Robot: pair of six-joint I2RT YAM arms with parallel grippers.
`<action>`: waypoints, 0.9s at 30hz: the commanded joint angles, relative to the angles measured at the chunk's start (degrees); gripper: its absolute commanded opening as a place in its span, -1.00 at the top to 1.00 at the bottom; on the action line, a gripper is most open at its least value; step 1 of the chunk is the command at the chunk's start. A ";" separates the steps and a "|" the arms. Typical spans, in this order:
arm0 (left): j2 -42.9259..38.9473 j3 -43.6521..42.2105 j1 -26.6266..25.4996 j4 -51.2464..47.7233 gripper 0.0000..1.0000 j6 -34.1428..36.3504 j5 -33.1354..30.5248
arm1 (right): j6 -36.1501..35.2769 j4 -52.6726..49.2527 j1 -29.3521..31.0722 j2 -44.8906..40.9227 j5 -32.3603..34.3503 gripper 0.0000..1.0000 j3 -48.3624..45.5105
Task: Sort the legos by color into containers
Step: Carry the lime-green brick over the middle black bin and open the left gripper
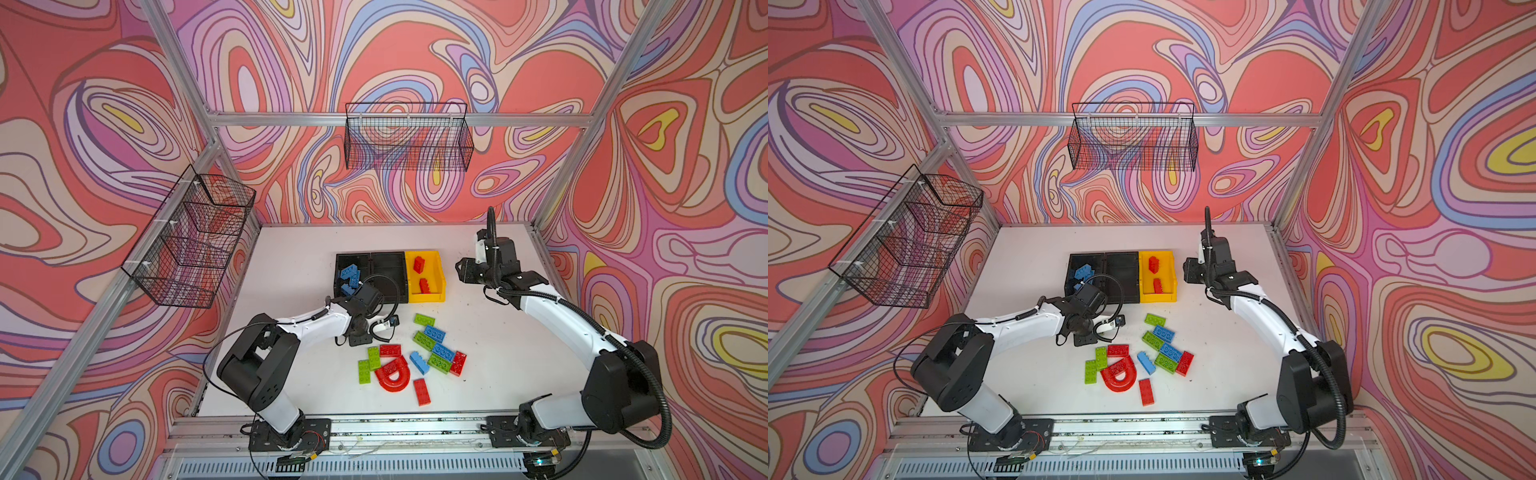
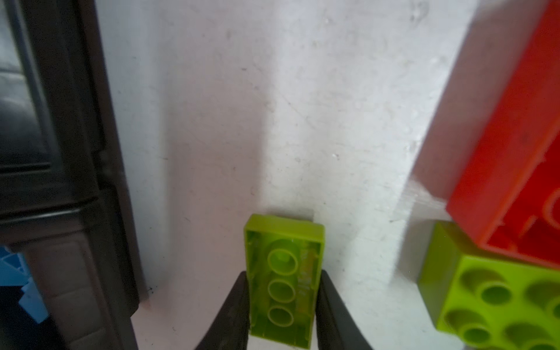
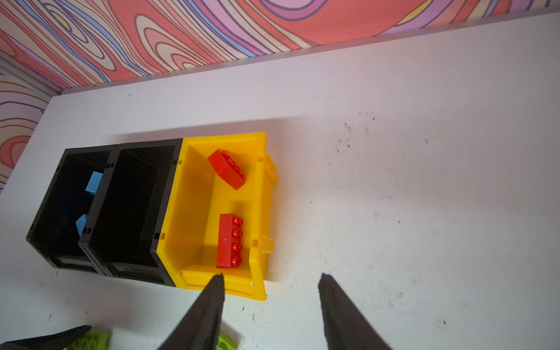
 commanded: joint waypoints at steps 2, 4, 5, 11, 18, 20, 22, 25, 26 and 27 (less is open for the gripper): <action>-0.83 6.72 0.04 2.09 0.42 -5.39 -1.11 | 0.51 -0.07 -0.41 -2.10 0.91 -0.08 -0.56; -0.01 11.18 0.35 1.94 0.42 -7.93 -0.88 | 0.51 -0.16 -0.40 -2.48 1.10 -0.08 -0.56; 0.37 12.86 0.45 2.00 0.42 -8.70 -0.64 | 0.51 -0.29 -0.43 -2.58 1.12 -0.08 -0.58; 6.18 24.63 0.98 3.85 0.38 -15.87 -1.68 | 0.73 -0.45 -0.44 -3.02 1.24 -0.08 -0.71; 18.30 38.80 1.52 0.95 0.22 -21.93 -2.99 | -0.07 -2.12 -0.45 -2.68 -1.12 -0.11 -0.23; 20.29 40.59 2.17 0.61 0.10 -23.32 -2.97 | -1.39 -4.36 -0.42 -2.34 -2.57 -0.14 0.04; 21.30 40.99 2.95 1.26 0.03 -24.45 -2.59 | -2.72 -6.92 -0.42 -1.75 -4.49 -0.17 0.23; 21.94 41.30 3.69 2.21 -0.15 -25.23 -2.39 | -3.76 -9.05 -0.39 -1.36 -6.61 -0.18 -0.59; 21.95 41.36 3.96 2.43 -0.21 -25.58 -2.12 | -4.17 -9.64 -0.36 -1.21 -7.25 -0.20 -0.78; 21.74 41.22 4.18 2.70 -0.27 -25.85 -1.71 | -4.61 -10.31 -0.10 -0.82 -7.65 -0.21 -0.83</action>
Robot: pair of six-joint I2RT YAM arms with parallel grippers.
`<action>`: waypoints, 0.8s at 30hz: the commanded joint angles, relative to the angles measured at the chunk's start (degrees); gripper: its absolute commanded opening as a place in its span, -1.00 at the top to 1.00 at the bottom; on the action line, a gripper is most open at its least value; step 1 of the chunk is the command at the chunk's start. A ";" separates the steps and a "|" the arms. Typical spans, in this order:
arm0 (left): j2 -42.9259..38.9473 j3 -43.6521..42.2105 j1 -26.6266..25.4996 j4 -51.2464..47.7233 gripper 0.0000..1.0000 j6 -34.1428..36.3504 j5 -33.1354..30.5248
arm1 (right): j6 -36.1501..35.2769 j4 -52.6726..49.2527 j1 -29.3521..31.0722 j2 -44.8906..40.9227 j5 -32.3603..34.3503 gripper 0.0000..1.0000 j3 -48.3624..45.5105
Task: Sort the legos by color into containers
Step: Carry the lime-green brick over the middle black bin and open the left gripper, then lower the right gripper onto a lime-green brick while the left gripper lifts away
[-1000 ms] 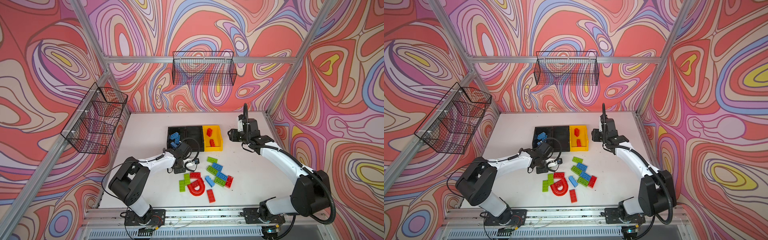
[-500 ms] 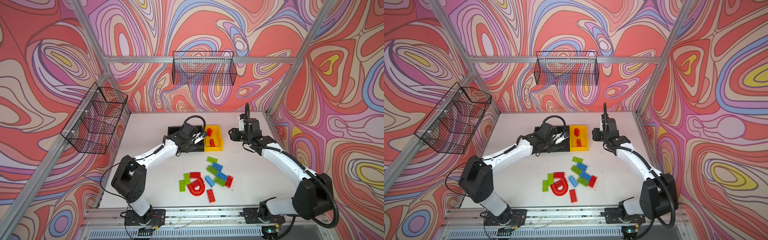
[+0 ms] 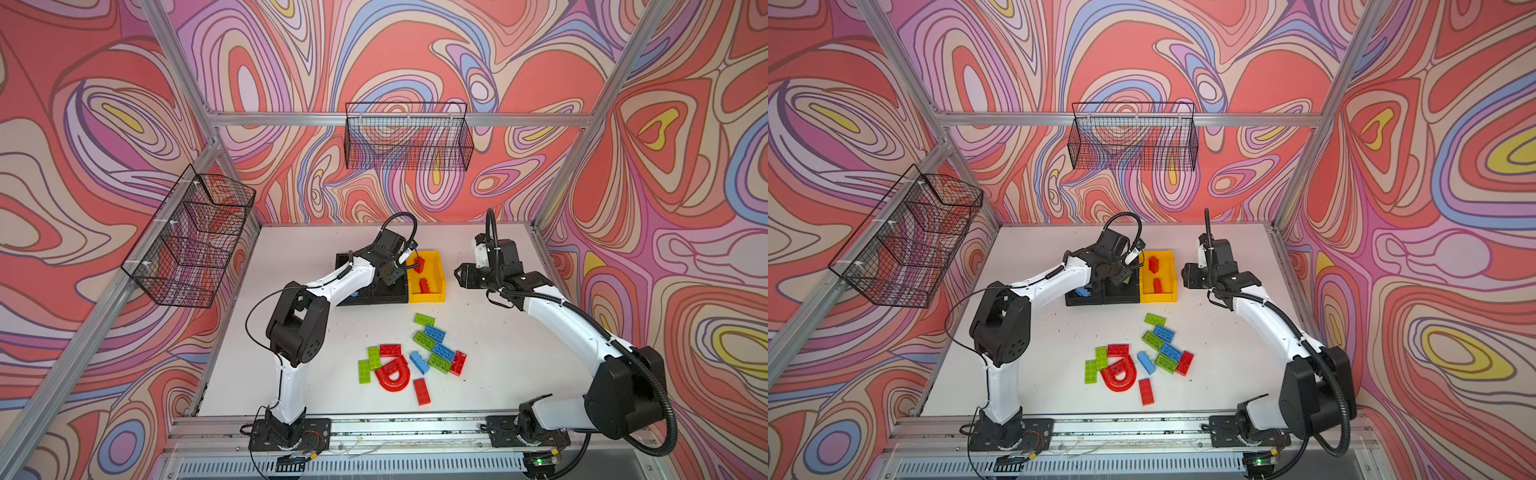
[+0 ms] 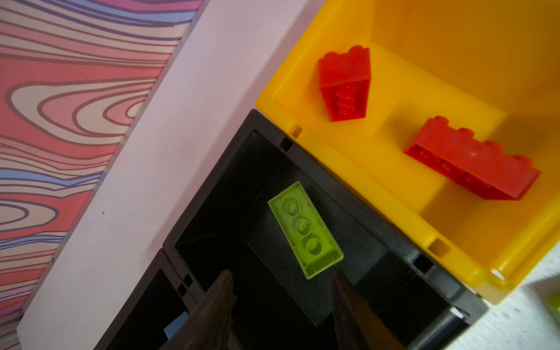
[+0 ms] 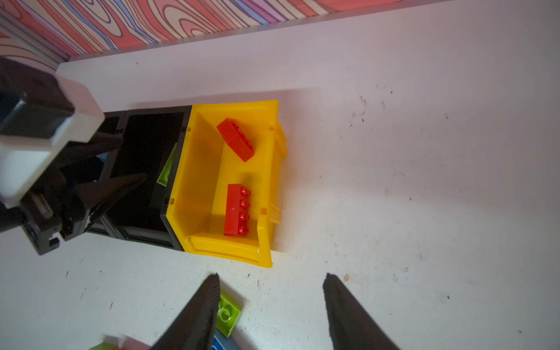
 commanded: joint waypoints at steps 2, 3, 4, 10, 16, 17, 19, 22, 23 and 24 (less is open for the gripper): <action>-0.72 1.64 1.05 0.29 -0.31 -2.63 0.50 | -3.49 -5.41 1.15 1.22 -2.99 -0.21 -0.61; -1.57 1.35 1.16 0.44 -0.31 -2.60 0.39 | -4.59 -6.36 2.25 1.53 -2.89 -0.22 -0.41; -2.49 0.84 1.29 0.56 -0.31 -2.72 0.32 | -5.29 -7.29 3.51 1.85 -2.19 -0.22 -0.15; -13.62 -6.59 4.11 2.60 -0.27 -6.26 0.43 | -10.19 -10.80 13.23 5.27 1.30 -0.27 -0.51; -29.00 -19.47 8.08 6.17 -0.25 -10.45 1.18 | -5.32 -9.94 17.79 9.07 3.71 -0.50 0.07; -31.42 -21.71 8.87 6.57 -0.25 -11.44 1.23 | -3.69 -9.16 17.87 9.37 2.93 -0.53 -0.07; -35.79 -25.84 10.26 7.05 -0.25 -13.24 1.36 | 0.90 -7.04 18.21 9.91 2.39 -0.64 -0.62; -40.88 -31.89 12.34 11.72 -0.25 -15.47 1.69 | 8.39 -5.46 18.77 12.08 2.79 -0.83 -0.66; -42.07 -33.78 13.07 12.88 -0.25 -15.93 1.92 | 10.45 -5.15 19.28 12.90 3.22 -0.87 -0.52; -42.88 -35.15 13.56 13.94 -0.25 -16.36 2.32 | 12.11 -5.08 19.80 13.41 3.85 -0.90 -0.29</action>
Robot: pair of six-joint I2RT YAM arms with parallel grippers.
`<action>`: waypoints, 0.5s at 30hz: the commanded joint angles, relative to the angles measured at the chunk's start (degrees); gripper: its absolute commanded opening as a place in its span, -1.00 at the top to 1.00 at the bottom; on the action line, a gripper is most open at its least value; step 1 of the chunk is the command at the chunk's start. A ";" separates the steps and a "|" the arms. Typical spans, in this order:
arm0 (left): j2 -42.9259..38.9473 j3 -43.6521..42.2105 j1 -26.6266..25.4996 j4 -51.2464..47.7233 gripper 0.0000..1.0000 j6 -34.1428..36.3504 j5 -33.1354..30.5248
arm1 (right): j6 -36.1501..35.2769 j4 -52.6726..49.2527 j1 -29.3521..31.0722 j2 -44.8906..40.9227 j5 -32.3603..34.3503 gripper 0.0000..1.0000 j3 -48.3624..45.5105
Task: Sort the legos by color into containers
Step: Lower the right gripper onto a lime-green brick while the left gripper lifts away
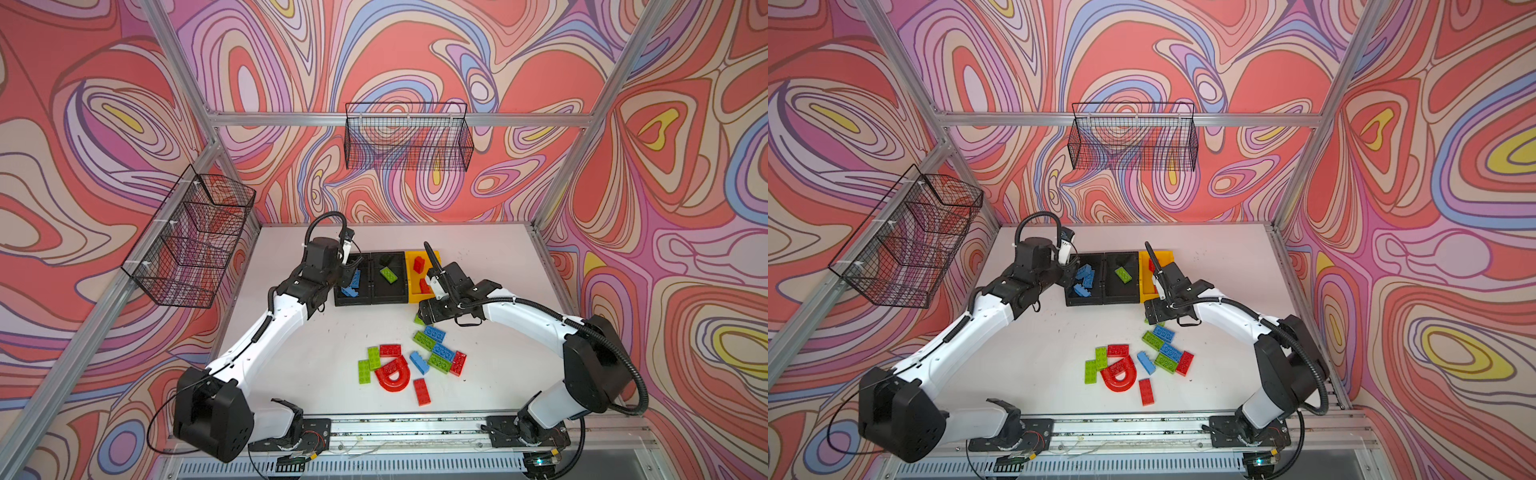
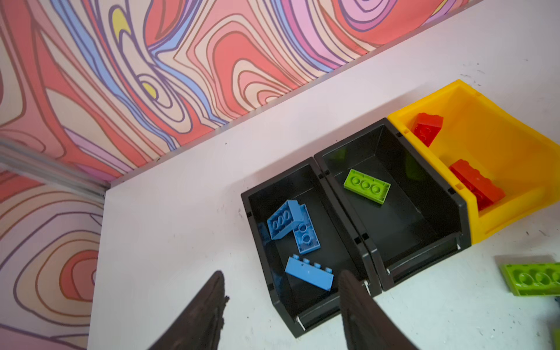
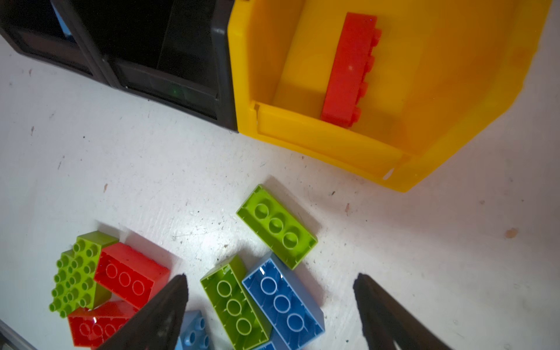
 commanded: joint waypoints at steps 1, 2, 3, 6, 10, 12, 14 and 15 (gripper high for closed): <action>-2.24 -4.71 1.79 4.92 -0.25 -3.88 1.66 | 10.08 1.41 1.83 2.65 2.54 -0.96 0.06; -2.47 -5.58 2.08 5.43 -0.27 -3.83 2.51 | 11.72 1.31 2.28 3.43 3.01 -0.97 0.25; -2.33 -5.69 2.08 5.39 -0.28 -3.60 3.63 | 13.17 1.40 2.55 4.00 3.42 -0.96 0.35; -1.51 -4.88 2.08 4.81 -0.28 -4.89 6.81 | 17.42 2.27 2.95 5.90 4.71 -0.96 0.72; -1.98 -4.79 2.21 4.67 -0.27 -5.08 8.74 | 21.21 0.97 3.90 9.14 8.65 -0.96 3.93; -2.54 -5.13 2.18 4.67 -0.27 -5.12 8.80 | 22.86 0.15 4.06 12.54 9.89 -0.96 5.23; -2.96 -5.39 2.17 4.58 -0.27 -5.30 9.20 | 24.48 -0.01 4.30 14.24 10.49 -0.95 5.80; -3.00 -5.41 2.19 4.58 -0.27 -5.35 9.28 | 25.25 -0.05 4.36 14.74 10.74 -0.95 5.88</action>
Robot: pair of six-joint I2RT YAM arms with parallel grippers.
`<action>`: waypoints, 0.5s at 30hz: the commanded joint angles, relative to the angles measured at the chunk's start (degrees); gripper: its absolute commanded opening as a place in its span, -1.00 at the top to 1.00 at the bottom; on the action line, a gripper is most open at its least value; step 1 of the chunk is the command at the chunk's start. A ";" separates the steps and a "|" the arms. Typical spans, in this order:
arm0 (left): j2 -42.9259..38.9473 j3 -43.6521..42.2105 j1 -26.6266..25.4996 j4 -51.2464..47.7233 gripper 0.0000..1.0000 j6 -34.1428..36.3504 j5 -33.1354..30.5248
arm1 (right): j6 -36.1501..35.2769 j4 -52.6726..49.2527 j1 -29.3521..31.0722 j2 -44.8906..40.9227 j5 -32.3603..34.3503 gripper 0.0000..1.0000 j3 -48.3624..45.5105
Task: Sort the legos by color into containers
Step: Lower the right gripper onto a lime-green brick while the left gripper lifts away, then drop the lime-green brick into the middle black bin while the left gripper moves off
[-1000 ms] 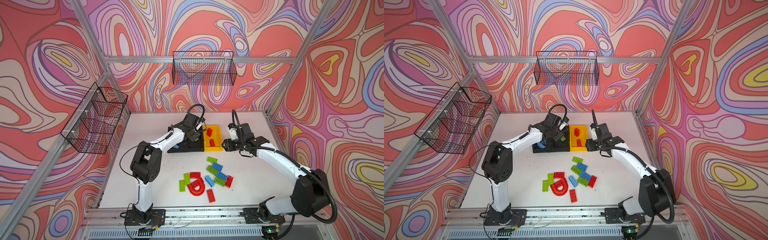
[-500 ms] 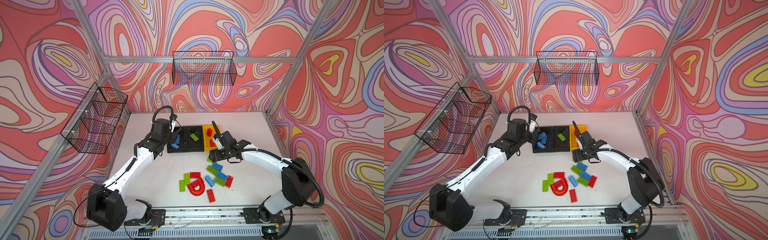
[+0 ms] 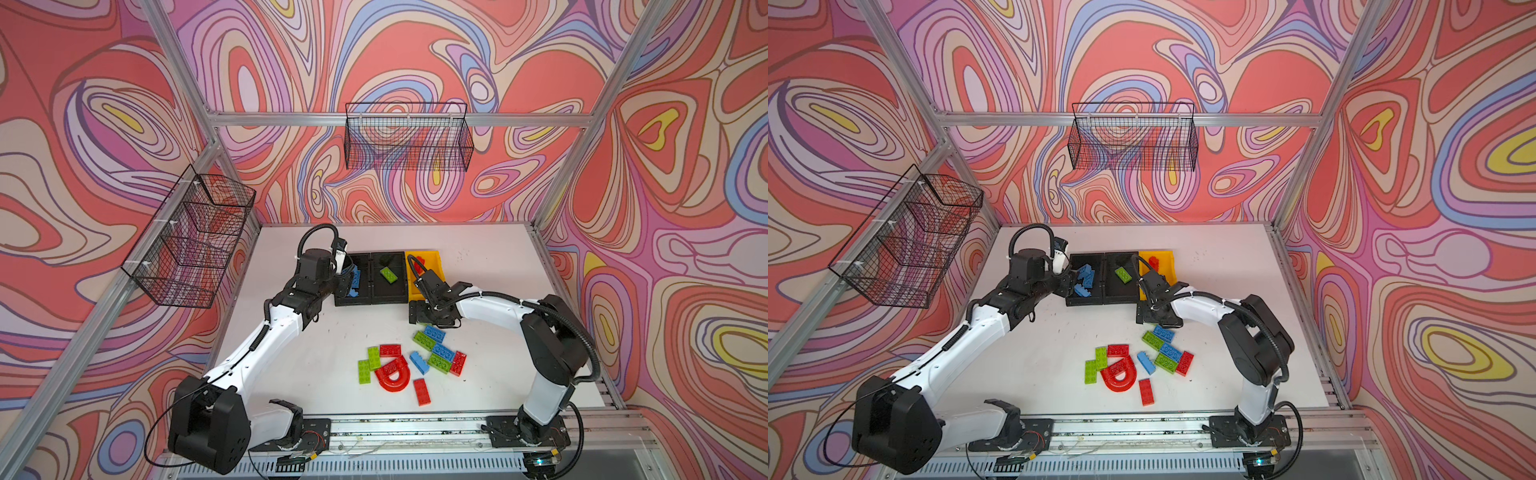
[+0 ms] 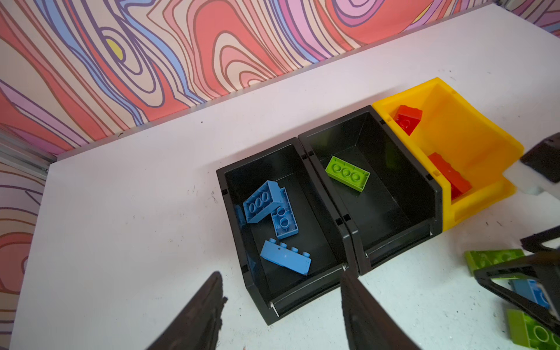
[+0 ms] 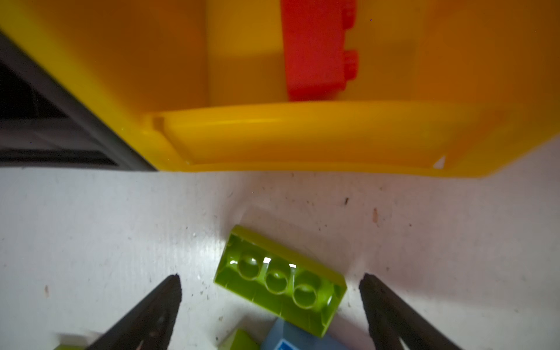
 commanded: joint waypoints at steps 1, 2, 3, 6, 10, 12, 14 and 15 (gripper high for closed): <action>-1.50 -0.03 0.27 1.20 -0.27 -1.13 1.78 | 5.96 -1.01 0.86 1.95 3.35 -0.93 1.12; -1.50 -0.08 0.25 1.19 -0.27 -1.23 1.93 | 6.81 -0.99 1.06 2.47 3.62 -0.90 1.11; -1.50 -0.03 0.27 1.19 -0.27 -1.35 2.04 | 7.64 -1.05 1.28 2.56 4.02 -0.85 1.12; -1.41 0.01 0.33 1.19 -0.27 -1.59 2.43 | 9.95 -0.97 1.93 2.65 5.97 -0.65 0.71; -1.41 0.01 0.51 1.20 -0.27 -1.78 2.75 | 11.30 -1.88 2.98 2.74 8.26 -0.50 0.67; -1.49 0.02 0.60 1.19 -0.27 -1.78 2.61 | 11.32 -2.79 3.43 2.66 9.64 -0.44 0.94; -1.58 0.02 0.64 1.19 -0.27 -1.75 2.55 | 11.18 -3.47 3.53 2.54 10.28 -0.40 1.17; -1.67 -0.05 0.68 1.27 -0.27 -1.75 2.45 | 11.02 -3.83 3.53 2.23 10.61 -0.38 1.41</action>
